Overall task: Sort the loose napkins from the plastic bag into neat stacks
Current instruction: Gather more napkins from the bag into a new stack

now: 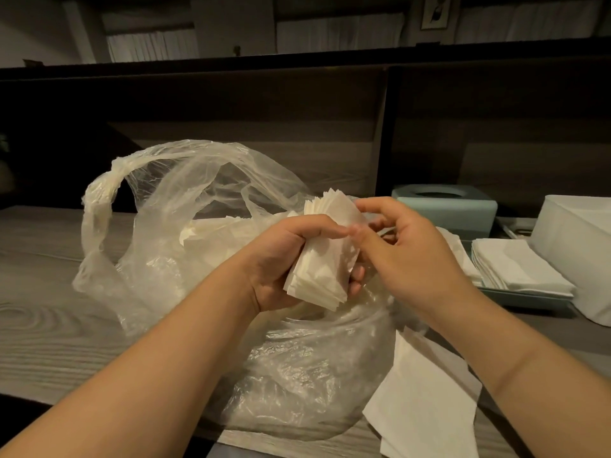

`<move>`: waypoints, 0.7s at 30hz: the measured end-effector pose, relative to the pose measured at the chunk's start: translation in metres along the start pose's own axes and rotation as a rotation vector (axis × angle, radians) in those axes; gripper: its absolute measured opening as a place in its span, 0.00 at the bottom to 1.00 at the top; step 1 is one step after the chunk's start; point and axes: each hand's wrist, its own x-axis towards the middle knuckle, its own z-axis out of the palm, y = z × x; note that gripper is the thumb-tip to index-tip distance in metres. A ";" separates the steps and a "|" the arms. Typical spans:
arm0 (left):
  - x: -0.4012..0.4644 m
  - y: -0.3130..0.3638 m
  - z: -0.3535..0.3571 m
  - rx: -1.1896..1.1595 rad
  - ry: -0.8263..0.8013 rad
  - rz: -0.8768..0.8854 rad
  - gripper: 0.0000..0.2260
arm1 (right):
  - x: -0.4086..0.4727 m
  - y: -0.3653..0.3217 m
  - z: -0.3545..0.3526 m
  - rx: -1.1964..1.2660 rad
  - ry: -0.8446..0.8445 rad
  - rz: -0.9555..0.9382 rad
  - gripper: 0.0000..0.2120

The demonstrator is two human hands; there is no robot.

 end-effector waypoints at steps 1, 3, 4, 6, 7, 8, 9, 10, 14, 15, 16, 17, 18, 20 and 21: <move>0.000 -0.001 0.000 0.037 -0.015 -0.004 0.16 | 0.000 0.002 0.001 -0.023 -0.004 -0.041 0.11; 0.000 -0.002 0.000 0.071 -0.015 -0.020 0.16 | -0.001 0.003 0.002 -0.089 -0.009 -0.083 0.11; 0.000 -0.002 0.000 0.056 -0.008 -0.032 0.16 | 0.000 0.003 0.002 -0.105 -0.008 -0.085 0.11; -0.001 -0.001 -0.001 -0.039 -0.009 -0.053 0.15 | 0.000 0.001 0.000 -0.063 0.008 -0.042 0.11; -0.001 0.000 -0.001 -0.097 -0.009 -0.056 0.16 | 0.001 -0.002 -0.002 -0.039 0.024 -0.015 0.08; -0.001 0.000 -0.001 -0.144 0.006 -0.051 0.18 | 0.002 -0.004 -0.005 -0.041 0.049 0.003 0.05; 0.000 0.001 -0.002 -0.176 0.029 -0.039 0.20 | 0.003 -0.007 -0.009 -0.061 0.066 0.015 0.03; 0.001 0.002 -0.002 -0.193 0.056 -0.021 0.21 | 0.004 -0.009 -0.014 -0.084 0.060 0.028 0.04; 0.001 0.003 0.000 -0.183 0.138 0.026 0.21 | 0.001 -0.024 -0.037 -0.316 -0.305 0.182 0.16; 0.001 0.004 0.000 -0.186 0.151 0.030 0.21 | 0.000 -0.027 -0.043 -0.432 -0.431 0.216 0.18; 0.001 0.003 0.000 -0.192 0.163 0.033 0.20 | -0.001 -0.029 -0.048 -0.539 -0.538 0.234 0.19; 0.002 0.003 -0.001 -0.196 0.174 0.035 0.20 | -0.002 -0.030 -0.051 -0.622 -0.623 0.241 0.20; 0.002 0.003 -0.001 -0.198 0.183 0.038 0.20 | -0.002 -0.031 -0.055 -0.683 -0.686 0.243 0.21; 0.002 0.003 -0.002 -0.208 0.195 0.042 0.20 | -0.002 -0.032 -0.060 -0.781 -0.759 0.235 0.23; 0.002 0.003 -0.002 -0.211 0.196 0.044 0.20 | -0.002 -0.033 -0.063 -0.813 -0.781 0.228 0.23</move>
